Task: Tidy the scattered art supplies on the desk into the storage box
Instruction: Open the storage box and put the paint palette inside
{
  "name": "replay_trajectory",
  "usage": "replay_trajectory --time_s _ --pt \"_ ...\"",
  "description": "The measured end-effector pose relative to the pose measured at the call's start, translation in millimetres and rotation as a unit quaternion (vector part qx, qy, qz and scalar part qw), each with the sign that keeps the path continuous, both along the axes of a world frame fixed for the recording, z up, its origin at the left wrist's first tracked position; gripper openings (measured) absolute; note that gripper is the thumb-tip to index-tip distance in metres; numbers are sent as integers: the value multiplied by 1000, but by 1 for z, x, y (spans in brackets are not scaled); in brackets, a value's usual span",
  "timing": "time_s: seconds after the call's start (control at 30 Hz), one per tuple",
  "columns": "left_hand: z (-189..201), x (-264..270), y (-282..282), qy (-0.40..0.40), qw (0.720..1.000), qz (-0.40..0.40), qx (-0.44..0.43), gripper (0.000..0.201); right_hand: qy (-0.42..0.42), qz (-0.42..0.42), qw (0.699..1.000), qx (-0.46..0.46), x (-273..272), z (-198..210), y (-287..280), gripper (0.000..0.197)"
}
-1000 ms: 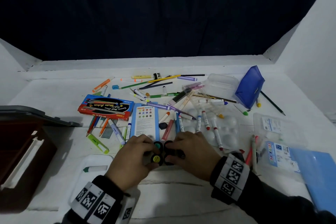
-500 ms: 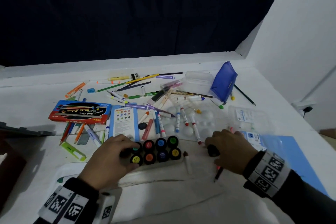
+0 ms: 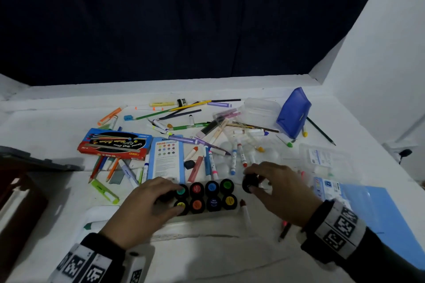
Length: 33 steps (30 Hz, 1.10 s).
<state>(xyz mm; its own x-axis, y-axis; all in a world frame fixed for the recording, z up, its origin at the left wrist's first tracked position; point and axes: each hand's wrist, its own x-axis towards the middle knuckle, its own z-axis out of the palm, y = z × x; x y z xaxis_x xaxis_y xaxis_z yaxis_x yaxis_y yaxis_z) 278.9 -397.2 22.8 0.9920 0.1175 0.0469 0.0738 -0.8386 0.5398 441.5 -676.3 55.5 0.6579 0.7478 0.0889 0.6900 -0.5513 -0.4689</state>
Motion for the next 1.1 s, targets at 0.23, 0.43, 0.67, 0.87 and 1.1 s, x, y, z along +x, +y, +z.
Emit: replay_trajectory --time_s 0.23,0.43,0.67,0.87,1.1 --pt "-6 -26 27 -16 998 68 7 64 89 93 980 153 -29 -4 66 33" --pt "-13 -36 47 41 997 55 -22 77 103 169 974 109 -57 -3 117 26" --pt "-16 -40 57 23 995 47 -82 72 -57 244 966 -65 -68 -21 147 26" --pt "-12 -41 62 29 994 32 -103 66 -82 245 958 -120 -66 -28 156 31" --pt "-7 -32 68 33 997 24 -66 52 -24 246 960 -134 -61 -16 165 26"
